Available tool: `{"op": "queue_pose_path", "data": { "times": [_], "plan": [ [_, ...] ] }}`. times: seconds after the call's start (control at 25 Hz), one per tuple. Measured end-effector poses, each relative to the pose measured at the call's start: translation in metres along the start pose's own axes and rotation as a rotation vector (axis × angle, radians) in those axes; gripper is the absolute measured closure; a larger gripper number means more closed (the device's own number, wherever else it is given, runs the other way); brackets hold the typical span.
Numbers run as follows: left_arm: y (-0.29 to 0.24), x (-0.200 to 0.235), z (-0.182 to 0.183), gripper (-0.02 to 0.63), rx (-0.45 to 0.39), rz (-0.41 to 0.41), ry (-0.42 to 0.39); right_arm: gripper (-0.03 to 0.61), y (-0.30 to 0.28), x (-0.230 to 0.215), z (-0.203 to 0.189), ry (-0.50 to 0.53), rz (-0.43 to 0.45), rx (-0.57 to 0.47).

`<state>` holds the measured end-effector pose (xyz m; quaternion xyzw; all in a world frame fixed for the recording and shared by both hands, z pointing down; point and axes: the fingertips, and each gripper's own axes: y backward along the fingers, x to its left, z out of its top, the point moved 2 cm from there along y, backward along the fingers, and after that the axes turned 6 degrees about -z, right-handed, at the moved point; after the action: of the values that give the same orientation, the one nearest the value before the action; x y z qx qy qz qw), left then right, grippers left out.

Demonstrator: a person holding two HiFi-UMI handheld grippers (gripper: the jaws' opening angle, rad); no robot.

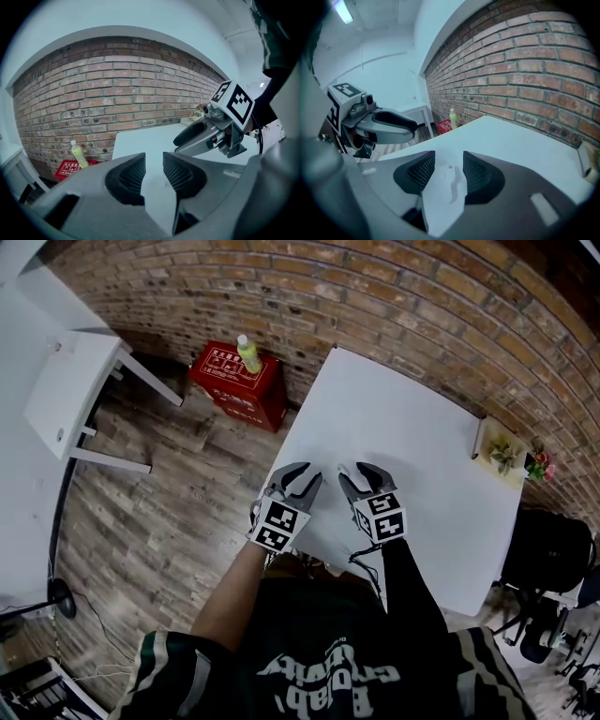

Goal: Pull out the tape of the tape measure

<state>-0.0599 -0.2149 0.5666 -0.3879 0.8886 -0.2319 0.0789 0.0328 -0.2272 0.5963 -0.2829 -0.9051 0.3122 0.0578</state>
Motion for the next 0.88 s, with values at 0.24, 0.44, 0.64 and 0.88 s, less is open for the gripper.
{"op": "queue_pose_path", "data": {
  "times": [0.24, 0.44, 0.64, 0.88],
  "plan": [
    [-0.012, -0.005, -0.018, 0.492, 0.045, -0.027, 0.029, 0.353, -0.012, 0.006, -0.034, 0.024, 0.032, 0.102],
    [-0.015, -0.006, -0.027, 0.492, 0.062, -0.033, 0.042, 0.342, -0.022, 0.014, -0.058, 0.069, 0.053, 0.175],
    [-0.015, -0.005, -0.033, 0.494, 0.073, -0.035, 0.054, 0.379, -0.035, 0.019, -0.075, 0.111, 0.032, 0.232],
    [-0.016, -0.006, -0.047, 0.494, 0.104, -0.034, 0.061, 0.426, -0.036, 0.015, -0.076, 0.098, 0.008, 0.232]
  ]
}}
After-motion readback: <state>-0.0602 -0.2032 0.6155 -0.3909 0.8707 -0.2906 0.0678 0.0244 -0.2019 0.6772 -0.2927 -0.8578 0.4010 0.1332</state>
